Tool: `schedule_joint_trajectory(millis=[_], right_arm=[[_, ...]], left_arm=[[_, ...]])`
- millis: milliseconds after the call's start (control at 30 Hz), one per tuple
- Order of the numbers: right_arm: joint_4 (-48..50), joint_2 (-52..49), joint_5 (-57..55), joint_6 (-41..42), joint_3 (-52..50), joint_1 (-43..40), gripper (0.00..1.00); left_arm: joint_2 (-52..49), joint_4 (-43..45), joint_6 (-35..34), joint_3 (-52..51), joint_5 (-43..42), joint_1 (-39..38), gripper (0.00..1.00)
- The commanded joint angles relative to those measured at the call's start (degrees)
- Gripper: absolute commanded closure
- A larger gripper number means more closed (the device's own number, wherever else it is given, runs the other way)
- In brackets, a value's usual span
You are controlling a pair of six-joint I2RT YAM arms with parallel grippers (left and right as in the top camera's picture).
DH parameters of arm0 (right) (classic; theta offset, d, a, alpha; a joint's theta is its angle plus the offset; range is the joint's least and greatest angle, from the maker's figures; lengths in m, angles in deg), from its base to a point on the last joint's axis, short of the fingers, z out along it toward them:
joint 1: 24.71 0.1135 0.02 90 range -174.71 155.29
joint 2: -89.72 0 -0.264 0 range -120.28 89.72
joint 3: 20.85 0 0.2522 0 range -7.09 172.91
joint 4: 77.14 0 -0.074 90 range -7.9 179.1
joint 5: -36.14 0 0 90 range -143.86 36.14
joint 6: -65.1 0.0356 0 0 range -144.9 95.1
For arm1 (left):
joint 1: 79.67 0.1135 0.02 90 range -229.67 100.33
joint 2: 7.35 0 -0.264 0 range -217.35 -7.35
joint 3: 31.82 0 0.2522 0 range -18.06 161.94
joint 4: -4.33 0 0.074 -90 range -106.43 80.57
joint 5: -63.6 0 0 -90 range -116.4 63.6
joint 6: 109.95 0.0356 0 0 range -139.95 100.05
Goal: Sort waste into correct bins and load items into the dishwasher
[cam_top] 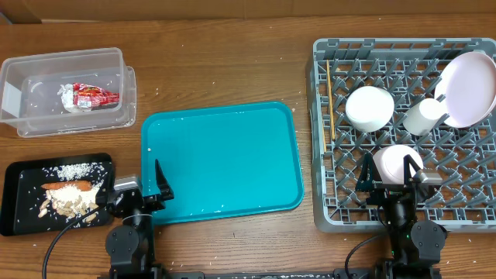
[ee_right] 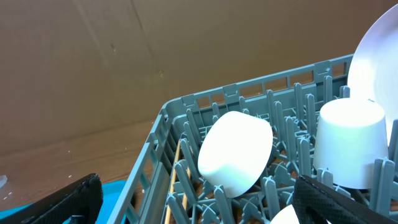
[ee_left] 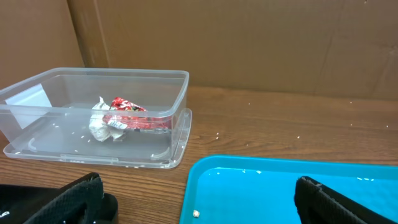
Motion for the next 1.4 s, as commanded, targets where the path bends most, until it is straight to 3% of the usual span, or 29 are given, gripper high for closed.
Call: schedule_joint_trajectory(millis=[0, 267, 433, 1367], right_arm=[[0.3, 0.7, -0.5, -0.4, -0.6, -0.2, 0.00], [0.3, 0.7, -0.5, -0.4, -0.6, -0.2, 0.00], [0.3, 0.7, -0.5, -0.4, -0.6, -0.2, 0.00], [0.3, 0.7, -0.5, -0.4, -0.6, -0.2, 0.00]], left_arm=[[0.7, -0.2, 0.7, -0.2, -2.2, 0.3, 0.00], [0.7, -0.7, 0.7, -0.2, -7.6, 0.3, 0.00], [0.7, -0.7, 3.0, -0.2, -7.3, 0.3, 0.00], [0.7, -0.7, 2.3, -0.2, -7.3, 0.3, 0.00]])
